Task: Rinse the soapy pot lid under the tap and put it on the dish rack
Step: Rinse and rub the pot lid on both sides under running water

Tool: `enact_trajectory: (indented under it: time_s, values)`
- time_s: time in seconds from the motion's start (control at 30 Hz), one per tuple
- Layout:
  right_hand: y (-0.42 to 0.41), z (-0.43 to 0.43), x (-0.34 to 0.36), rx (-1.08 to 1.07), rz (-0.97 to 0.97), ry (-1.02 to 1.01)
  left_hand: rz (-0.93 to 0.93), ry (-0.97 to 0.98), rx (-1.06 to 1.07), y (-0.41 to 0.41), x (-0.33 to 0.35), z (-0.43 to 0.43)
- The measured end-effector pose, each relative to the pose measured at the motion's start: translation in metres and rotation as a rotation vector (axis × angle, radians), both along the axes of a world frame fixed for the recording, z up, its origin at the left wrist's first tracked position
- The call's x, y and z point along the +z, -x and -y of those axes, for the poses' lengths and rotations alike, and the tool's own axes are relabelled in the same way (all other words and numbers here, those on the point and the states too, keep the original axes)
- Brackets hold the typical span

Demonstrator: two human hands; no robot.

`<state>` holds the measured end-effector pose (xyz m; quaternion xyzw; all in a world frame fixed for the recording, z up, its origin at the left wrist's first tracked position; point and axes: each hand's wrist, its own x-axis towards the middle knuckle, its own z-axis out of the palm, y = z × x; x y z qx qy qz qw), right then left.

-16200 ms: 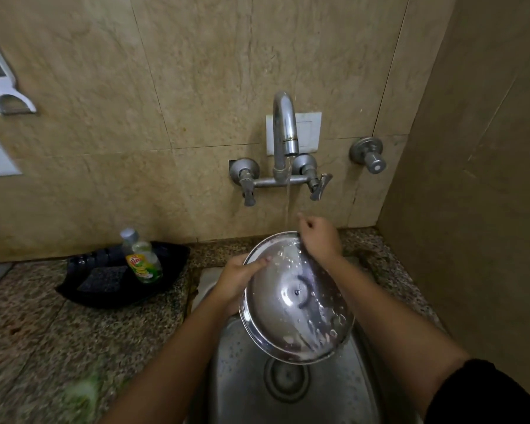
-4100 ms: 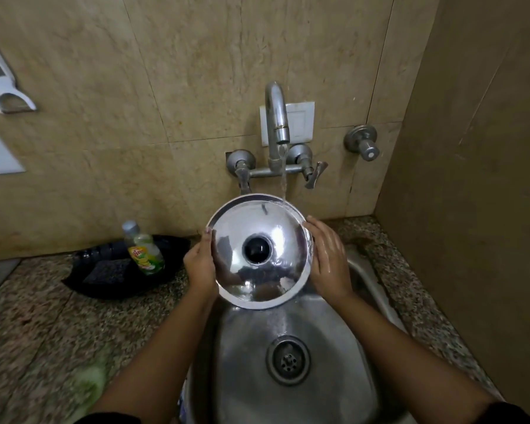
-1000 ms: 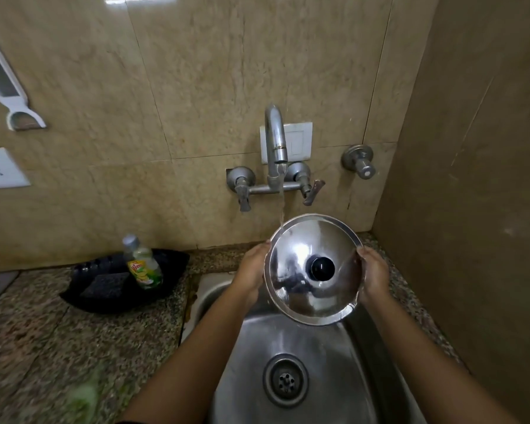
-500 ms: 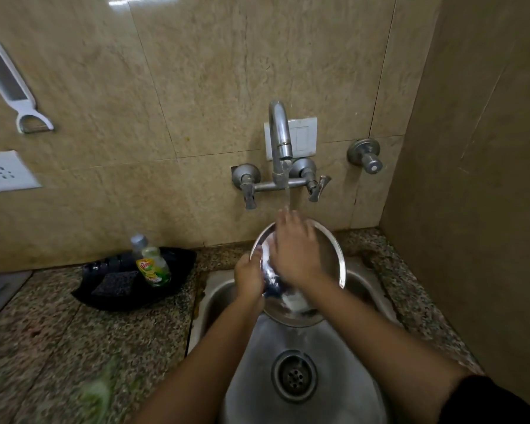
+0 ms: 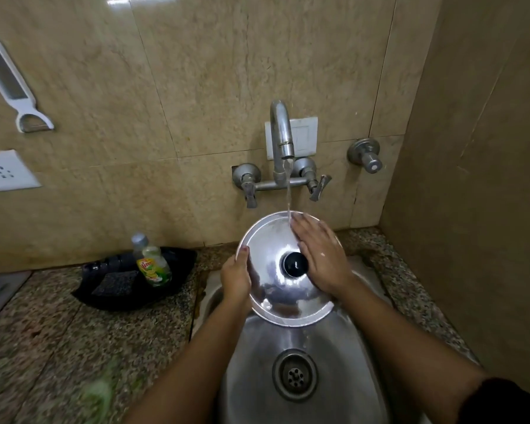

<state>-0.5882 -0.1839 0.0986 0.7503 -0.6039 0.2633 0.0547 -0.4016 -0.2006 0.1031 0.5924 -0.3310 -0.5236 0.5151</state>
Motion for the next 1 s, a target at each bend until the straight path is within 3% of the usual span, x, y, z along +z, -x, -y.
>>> enact_trajectory:
  time_s: [0.1, 0.23, 0.33, 0.43, 0.53, 0.63, 0.7, 0.77, 0.83, 1.0]
  values:
    - [0.002, -0.006, -0.013, 0.094, -0.030, 0.008, 0.016, 0.011, 0.017, -0.004, 0.001, 0.001]
    - [0.019, -0.047, -0.057, 0.052, 0.015, 0.026, -0.019, -0.043, 0.067, -0.017, -0.005, 0.001]
    - [0.022, -0.069, -0.075, 0.150, -0.076, 0.043, -0.033, -0.098, 0.043, -0.020, -0.006, 0.003]
    - [0.027, -0.070, -0.072, 0.182, -0.065, 0.113, 0.015, -0.182, 0.021, -0.022, -0.005, 0.007]
    - [0.032, -0.061, -0.044, 0.207, -0.015, 0.233, -0.051, -0.316, -0.103, -0.030, -0.009, 0.011]
    - [0.016, -0.055, -0.006, 0.169, 0.248, 0.305, -0.147, -0.438, -0.270, -0.040, -0.014, 0.003]
    - [0.003, -0.048, 0.006, 0.102, 0.499, 0.162, -0.117, -0.448, -0.320, -0.044, -0.019, -0.006]
    - [-0.004, -0.035, 0.009, 0.019, 0.805, -0.062, -0.081, -0.360, -0.215, -0.042, -0.026, -0.014]
    - [-0.005, -0.021, 0.008, -0.053, 1.053, -0.159, -0.063, -0.254, -0.065, -0.040, -0.028, -0.018]
    - [-0.014, -0.015, -0.001, -0.131, 1.427, -0.427, 0.014, -0.073, 0.147, -0.048, -0.031, -0.013]
